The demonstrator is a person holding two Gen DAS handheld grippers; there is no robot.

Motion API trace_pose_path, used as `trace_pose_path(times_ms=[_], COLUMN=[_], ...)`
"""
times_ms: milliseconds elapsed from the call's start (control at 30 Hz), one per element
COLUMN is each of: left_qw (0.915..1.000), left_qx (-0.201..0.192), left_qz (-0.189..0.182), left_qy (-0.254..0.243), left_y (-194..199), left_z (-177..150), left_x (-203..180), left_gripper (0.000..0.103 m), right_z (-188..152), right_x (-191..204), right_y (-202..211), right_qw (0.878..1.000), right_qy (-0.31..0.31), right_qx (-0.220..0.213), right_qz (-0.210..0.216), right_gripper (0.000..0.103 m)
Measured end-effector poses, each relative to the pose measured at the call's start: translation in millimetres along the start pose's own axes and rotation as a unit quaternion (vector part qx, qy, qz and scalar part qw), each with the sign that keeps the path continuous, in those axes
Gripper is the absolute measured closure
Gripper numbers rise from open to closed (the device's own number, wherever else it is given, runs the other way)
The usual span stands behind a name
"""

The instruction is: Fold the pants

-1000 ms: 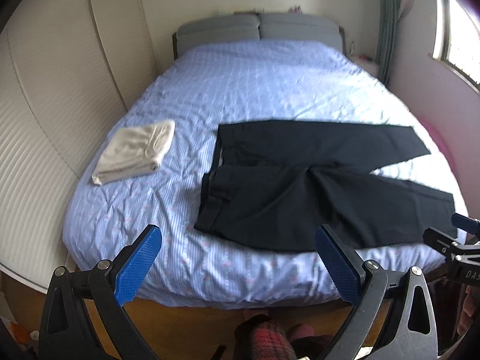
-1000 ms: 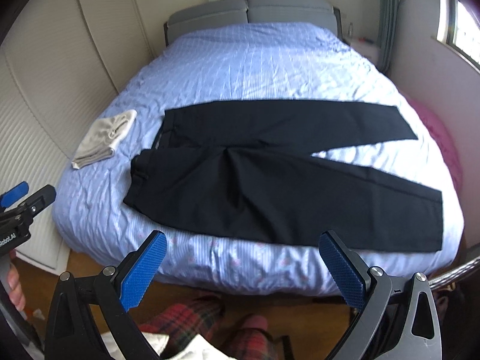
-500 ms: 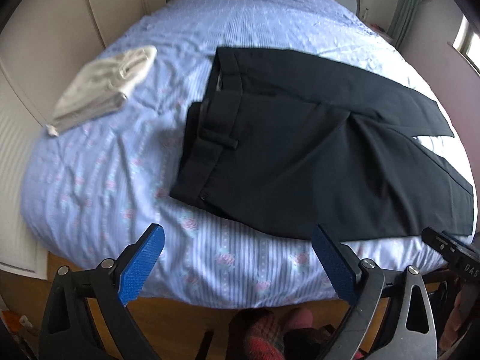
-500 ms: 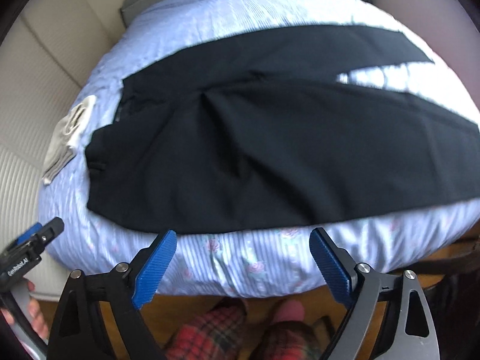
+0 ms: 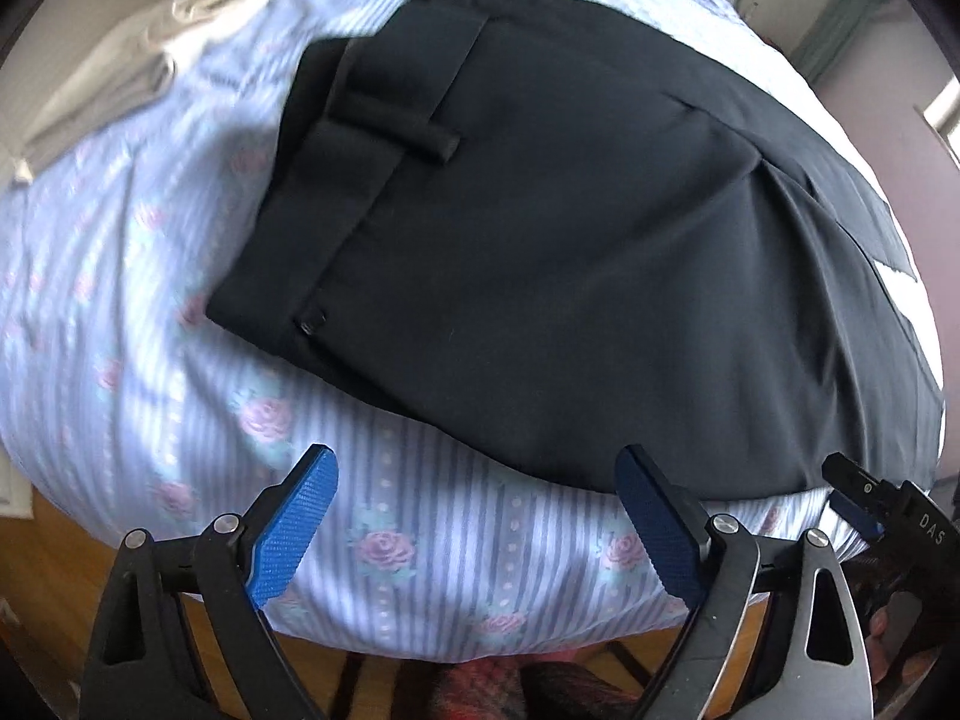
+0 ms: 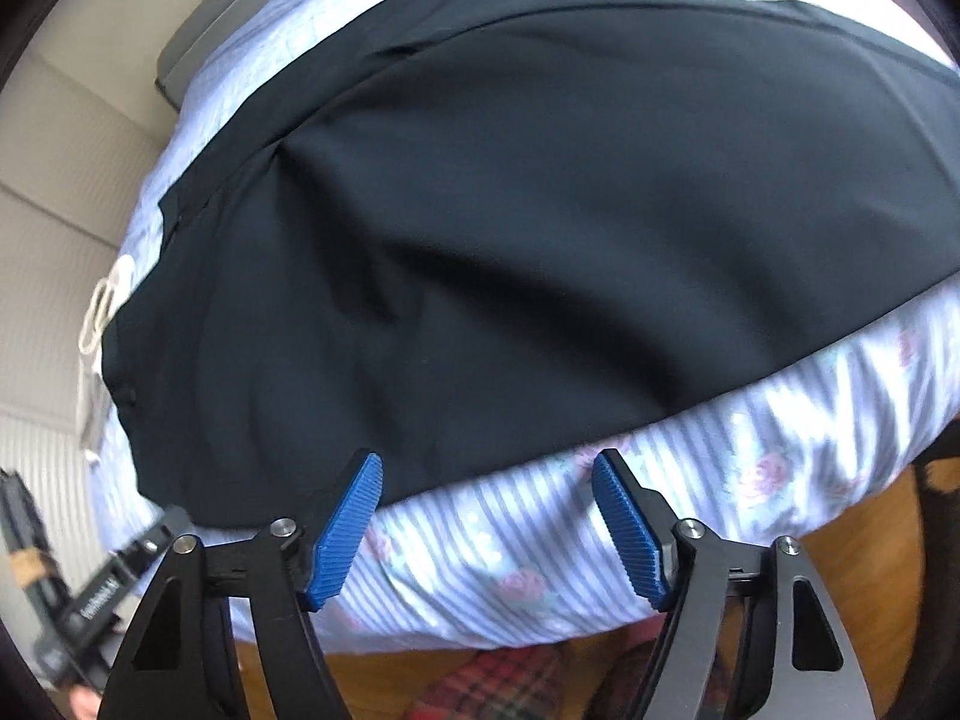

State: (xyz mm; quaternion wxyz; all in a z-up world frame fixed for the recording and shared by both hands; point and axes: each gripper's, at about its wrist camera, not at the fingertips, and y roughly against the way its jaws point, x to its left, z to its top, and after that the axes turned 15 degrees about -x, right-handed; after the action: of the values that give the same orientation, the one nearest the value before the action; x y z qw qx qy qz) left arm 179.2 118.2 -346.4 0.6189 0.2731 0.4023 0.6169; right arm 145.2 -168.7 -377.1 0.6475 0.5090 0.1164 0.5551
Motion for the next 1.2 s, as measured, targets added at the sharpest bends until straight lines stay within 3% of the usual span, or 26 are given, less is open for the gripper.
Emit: trace_pose_path(times_ms=[133, 267, 367, 500, 567, 733, 967, 1200], left_qw=[0.9987, 0.9949, 0.9919, 0.9913, 0.9912, 0.9933, 0.9929, 0.9864], left_qx=[0.013, 0.022, 0.026, 0.043, 0.053, 0.051, -0.009, -0.081], left_qz=[-0.019, -0.036, -0.044, -0.043, -0.054, -0.080, -0.116, -0.143], left_qy=[0.045, 0.091, 0.117, 0.117, 0.109, 0.067, 0.024, -0.005], left_y=[-16, -33, -35, -29, -18, 17, 73, 66], left_z=[2, 9, 16, 25, 36, 65, 128, 221], left_x=[7, 13, 16, 16, 15, 0, -26, -42], left_gripper=[0.009, 0.013, 0.030, 0.075, 0.083, 0.088, 0.089, 0.091], right_z=[5, 12, 19, 37, 51, 92, 158, 223], right_x=[3, -2, -4, -1, 5, 32, 70, 118], right_y=[-11, -23, -29, -19, -7, 35, 73, 60], right_qw=[1.000, 1.000, 0.999, 0.999, 0.999, 0.999, 0.996, 0.990], right_qy=[-0.006, -0.029, -0.042, -0.046, -0.045, -0.011, 0.019, 0.049], right_qx=[-0.008, -0.004, 0.005, 0.010, 0.005, -0.037, -0.078, -0.125], right_qz=[0.005, -0.005, -0.020, -0.025, -0.023, -0.033, -0.041, -0.054], right_gripper=[0.031, 0.039, 0.049, 0.078, 0.084, 0.089, 0.094, 0.094])
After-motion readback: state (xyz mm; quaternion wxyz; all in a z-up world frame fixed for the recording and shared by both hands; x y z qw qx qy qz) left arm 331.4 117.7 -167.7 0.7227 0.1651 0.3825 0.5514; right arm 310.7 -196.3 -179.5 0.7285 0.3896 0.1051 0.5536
